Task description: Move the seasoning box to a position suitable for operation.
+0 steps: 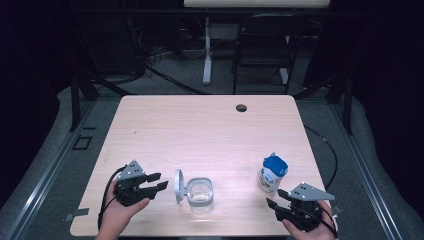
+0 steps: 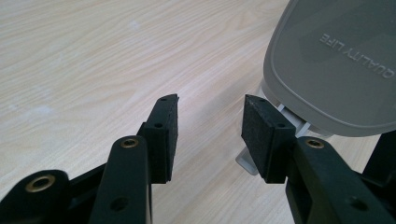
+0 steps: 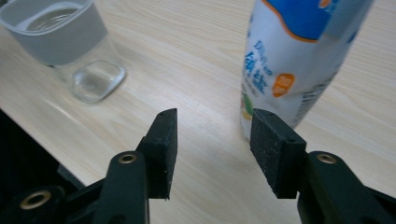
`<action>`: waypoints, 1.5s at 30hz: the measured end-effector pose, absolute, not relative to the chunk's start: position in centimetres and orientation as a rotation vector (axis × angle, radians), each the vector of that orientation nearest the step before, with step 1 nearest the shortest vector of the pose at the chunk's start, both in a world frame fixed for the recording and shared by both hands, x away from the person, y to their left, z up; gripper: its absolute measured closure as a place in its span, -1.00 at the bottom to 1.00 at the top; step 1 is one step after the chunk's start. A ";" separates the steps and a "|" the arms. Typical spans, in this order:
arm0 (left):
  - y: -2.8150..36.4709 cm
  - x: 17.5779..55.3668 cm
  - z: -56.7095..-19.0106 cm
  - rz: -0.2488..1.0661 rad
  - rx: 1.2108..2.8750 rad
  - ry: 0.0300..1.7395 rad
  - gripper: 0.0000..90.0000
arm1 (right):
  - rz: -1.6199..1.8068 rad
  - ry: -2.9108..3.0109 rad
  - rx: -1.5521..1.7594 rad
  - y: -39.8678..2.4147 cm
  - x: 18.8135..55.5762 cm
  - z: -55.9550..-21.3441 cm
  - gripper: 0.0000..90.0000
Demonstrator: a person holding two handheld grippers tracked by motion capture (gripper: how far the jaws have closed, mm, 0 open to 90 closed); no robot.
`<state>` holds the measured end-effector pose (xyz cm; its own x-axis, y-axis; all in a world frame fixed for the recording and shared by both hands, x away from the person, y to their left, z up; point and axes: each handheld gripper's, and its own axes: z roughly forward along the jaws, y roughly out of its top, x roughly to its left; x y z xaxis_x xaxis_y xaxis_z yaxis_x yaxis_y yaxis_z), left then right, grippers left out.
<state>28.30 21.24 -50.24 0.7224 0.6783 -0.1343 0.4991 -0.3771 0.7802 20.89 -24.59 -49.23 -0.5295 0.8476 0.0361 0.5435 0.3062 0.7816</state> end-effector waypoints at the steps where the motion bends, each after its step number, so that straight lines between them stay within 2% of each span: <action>1: 21.2 28.3 -50.3 0.260 2.057 0.894 0.26 | 1.065 2.181 1.260 -24.9 21.2 -49.3 0.07; 13: 21.3 28.3 -50.3 0.256 2.050 0.903 0.25 | 0.996 2.083 1.326 -25.2 23.9 -50.0 -0.13; 45: 22.0 28.5 -50.3 0.260 2.031 0.925 0.25 | 0.952 1.974 1.359 -23.4 26.7 -52.7 -0.28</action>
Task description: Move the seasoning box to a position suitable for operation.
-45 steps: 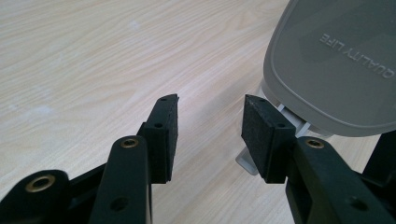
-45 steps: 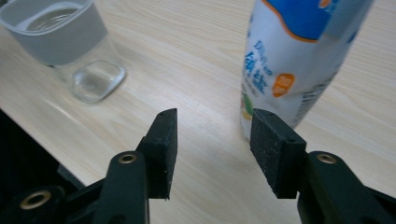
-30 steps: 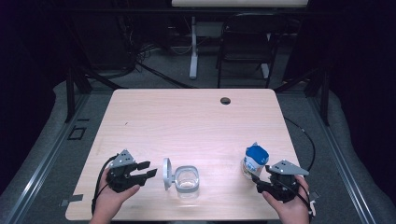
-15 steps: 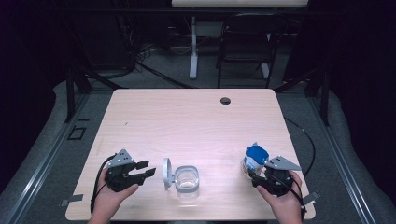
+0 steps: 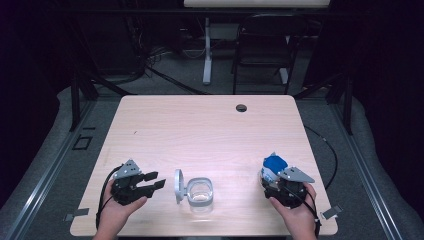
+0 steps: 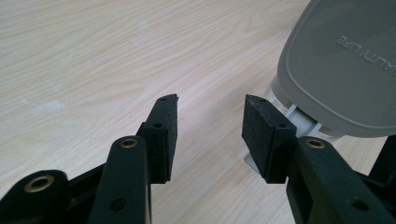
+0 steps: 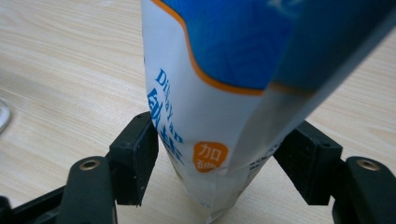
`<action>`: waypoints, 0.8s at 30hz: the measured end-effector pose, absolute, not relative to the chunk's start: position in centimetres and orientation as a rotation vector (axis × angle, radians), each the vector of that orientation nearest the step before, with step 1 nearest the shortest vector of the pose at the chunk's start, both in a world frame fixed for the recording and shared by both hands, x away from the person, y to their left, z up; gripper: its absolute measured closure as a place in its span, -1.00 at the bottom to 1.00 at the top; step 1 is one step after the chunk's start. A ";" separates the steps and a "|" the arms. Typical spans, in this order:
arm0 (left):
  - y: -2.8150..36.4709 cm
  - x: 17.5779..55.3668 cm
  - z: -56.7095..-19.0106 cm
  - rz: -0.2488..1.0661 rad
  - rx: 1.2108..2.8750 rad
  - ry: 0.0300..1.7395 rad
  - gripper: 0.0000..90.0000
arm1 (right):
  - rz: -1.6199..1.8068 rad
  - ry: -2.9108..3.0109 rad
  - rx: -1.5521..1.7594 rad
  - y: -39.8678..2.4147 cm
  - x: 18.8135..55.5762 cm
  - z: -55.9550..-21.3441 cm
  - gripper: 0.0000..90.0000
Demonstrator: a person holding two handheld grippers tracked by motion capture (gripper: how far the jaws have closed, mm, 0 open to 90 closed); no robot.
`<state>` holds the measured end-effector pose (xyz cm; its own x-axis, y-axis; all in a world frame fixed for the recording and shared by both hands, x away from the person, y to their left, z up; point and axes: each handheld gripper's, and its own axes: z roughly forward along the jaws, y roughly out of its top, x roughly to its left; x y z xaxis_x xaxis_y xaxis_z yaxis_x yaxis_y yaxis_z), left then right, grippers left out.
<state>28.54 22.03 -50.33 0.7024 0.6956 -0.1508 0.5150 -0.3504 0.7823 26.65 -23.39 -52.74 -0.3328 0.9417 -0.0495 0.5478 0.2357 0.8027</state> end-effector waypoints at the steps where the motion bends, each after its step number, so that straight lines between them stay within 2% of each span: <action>1: 22.0 28.5 -50.3 0.260 2.031 0.925 0.25 | 0.952 1.974 1.359 -23.4 26.7 -52.7 -0.28; 24: 22.2 28.7 -50.6 0.256 2.026 0.929 0.25 | 0.929 1.946 1.359 -23.1 27.1 -56.1 -0.26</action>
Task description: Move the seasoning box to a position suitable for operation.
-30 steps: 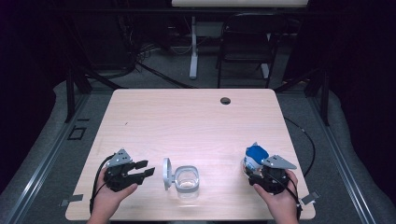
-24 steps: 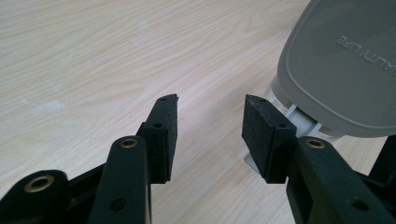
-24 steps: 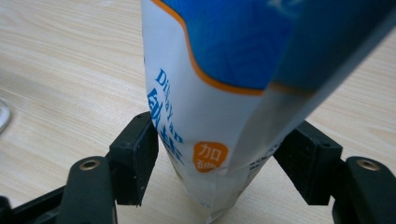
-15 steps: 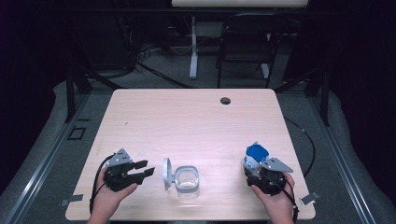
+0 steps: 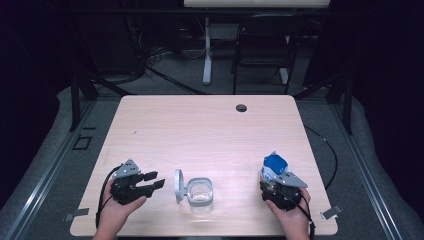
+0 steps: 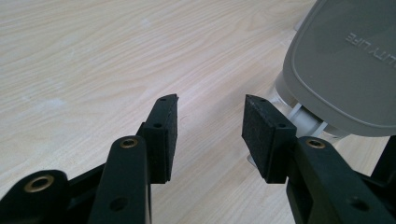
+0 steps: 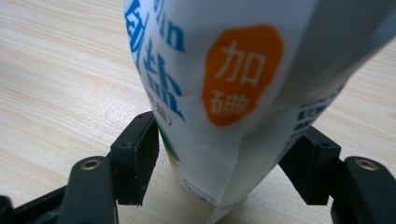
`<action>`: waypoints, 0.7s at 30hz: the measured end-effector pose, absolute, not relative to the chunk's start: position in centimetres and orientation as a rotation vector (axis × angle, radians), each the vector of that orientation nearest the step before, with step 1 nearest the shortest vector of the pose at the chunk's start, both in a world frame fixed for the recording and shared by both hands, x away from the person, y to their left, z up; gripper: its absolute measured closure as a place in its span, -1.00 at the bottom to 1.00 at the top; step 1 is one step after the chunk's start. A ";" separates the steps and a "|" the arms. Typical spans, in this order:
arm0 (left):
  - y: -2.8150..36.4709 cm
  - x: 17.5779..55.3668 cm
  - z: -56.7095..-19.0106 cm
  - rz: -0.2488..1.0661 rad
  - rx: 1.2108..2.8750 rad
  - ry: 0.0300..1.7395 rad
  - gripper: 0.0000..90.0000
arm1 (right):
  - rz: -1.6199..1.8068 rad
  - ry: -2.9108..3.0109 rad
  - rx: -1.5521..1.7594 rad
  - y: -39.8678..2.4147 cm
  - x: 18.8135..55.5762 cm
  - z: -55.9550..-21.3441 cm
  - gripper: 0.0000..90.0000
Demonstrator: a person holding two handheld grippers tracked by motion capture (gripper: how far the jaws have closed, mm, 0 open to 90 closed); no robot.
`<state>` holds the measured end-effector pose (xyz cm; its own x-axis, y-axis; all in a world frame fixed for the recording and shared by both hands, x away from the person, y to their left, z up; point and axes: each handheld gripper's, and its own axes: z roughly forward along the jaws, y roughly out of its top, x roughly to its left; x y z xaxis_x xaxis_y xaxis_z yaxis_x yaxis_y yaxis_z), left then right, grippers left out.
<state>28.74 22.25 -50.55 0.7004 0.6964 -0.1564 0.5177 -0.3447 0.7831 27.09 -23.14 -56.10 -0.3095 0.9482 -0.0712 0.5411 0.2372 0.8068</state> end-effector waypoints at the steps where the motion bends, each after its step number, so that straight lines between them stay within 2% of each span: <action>1: 22.2 28.7 -50.6 0.256 2.026 0.929 0.25 | 0.932 1.942 1.357 -23.1 27.1 -56.1 -0.26; 21: 22.4 29.0 -50.9 0.246 2.028 0.945 0.25 | 0.952 1.937 1.374 -23.2 28.1 -57.2 -0.23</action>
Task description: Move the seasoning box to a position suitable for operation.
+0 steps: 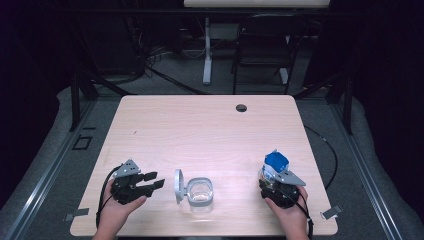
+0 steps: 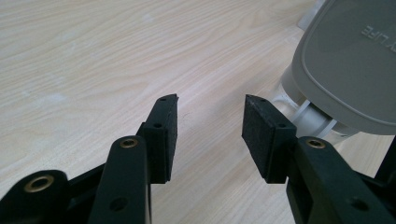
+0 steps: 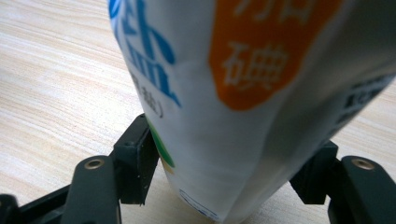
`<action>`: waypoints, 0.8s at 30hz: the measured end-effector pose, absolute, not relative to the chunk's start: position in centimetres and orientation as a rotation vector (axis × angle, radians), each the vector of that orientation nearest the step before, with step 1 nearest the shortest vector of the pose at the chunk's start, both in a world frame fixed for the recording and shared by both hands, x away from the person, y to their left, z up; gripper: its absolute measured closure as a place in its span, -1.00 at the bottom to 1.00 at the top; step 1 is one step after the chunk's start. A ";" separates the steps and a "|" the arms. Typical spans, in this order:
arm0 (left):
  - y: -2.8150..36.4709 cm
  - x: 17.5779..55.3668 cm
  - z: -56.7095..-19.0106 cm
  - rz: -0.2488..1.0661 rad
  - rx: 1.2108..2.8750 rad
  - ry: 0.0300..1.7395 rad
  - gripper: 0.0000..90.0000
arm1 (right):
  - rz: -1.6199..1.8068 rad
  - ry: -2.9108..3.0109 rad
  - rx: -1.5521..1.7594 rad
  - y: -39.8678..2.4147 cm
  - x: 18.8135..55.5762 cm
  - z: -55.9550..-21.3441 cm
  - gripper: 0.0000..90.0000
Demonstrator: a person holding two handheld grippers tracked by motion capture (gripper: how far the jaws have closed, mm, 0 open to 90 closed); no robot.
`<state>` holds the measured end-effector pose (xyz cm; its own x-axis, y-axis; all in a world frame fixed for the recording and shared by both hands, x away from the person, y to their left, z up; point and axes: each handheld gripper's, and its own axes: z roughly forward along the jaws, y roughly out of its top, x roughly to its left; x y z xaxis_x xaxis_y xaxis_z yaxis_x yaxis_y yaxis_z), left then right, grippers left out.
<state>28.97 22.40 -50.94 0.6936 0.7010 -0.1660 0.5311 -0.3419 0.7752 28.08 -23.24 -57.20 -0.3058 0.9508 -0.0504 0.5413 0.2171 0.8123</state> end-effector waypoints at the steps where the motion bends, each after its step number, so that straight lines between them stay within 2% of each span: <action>1: 22.4 29.0 -50.9 0.245 2.029 0.945 0.25 | 0.947 1.941 1.375 -23.3 28.1 -57.2 -0.23; 24: 22.5 29.1 -51.1 0.246 2.031 0.948 0.25 | 0.992 1.916 1.310 -23.4 28.2 -57.9 -0.22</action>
<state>29.08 22.48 -51.09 0.6920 0.7027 -0.1654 0.5334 -0.3433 0.7731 28.25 -23.35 -57.88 -0.3263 0.9427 -0.0690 0.4881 0.2305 0.8418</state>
